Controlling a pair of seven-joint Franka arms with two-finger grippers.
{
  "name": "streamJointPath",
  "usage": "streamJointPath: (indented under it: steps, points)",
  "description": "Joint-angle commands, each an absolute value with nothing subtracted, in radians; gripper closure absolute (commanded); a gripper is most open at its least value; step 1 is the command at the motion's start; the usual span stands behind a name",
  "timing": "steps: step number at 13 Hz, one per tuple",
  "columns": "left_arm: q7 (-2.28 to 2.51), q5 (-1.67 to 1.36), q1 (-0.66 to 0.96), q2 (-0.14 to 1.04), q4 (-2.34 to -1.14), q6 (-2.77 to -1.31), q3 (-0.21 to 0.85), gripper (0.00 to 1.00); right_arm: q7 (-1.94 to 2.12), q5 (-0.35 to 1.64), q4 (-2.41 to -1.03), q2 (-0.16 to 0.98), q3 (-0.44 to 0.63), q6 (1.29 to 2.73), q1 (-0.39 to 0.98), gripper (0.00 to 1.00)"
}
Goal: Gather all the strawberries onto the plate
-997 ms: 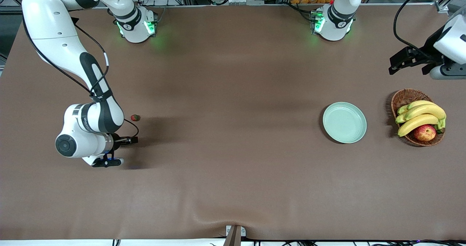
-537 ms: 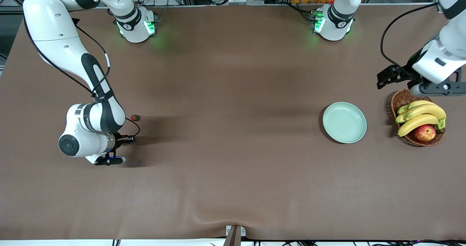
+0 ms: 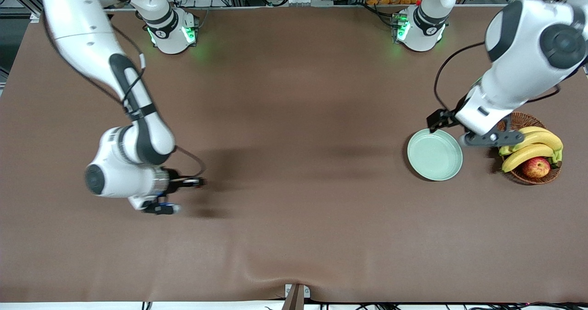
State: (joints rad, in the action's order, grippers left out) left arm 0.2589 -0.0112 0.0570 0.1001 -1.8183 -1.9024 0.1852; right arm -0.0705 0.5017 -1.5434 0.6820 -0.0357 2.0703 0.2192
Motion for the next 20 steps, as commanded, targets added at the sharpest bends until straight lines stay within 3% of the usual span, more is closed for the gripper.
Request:
streamJointPath:
  steps: [1, 6, 10, 11, 13, 15, 20]
  points:
    - [0.279, -0.034, 0.057, 0.187, -1.815, -1.98, 0.204, 0.0, -0.205, 0.58, -1.54, 0.686, -0.025, 2.118, 0.378, 1.0]
    - [0.322, -0.035, 0.077, 0.236, -1.957, -2.147, 0.212, 0.0, -0.221, 0.729, -1.54, 0.756, -0.025, 2.305, 0.599, 1.0]
    - [0.518, -0.048, 0.156, 0.319, -1.95, -2.262, 0.213, 0.0, -0.219, 0.727, -1.54, 0.788, -0.025, 2.312, 0.647, 0.98]
    - [0.54, -0.048, 0.166, 0.336, -1.947, -2.282, 0.215, 0.0, -0.219, 0.726, -1.542, 0.79, -0.025, 2.312, 0.65, 0.83]
    - [0.563, -0.048, 0.199, 0.354, -1.947, -2.29, 0.213, 0.0, -0.218, 0.715, -1.542, 0.795, -0.023, 2.312, 0.649, 0.22]
    - [0.598, -0.049, 0.213, 0.371, -1.928, -2.292, 0.215, 0.0, -0.21, 0.713, -1.54, 0.782, -0.021, 2.31, 0.635, 0.03]
    - [0.802, -0.049, 0.317, 0.5, -1.812, -2.324, 0.213, 0.0, -0.215, 0.7, -1.572, 0.669, 0.012, 2.244, 0.546, 0.0]
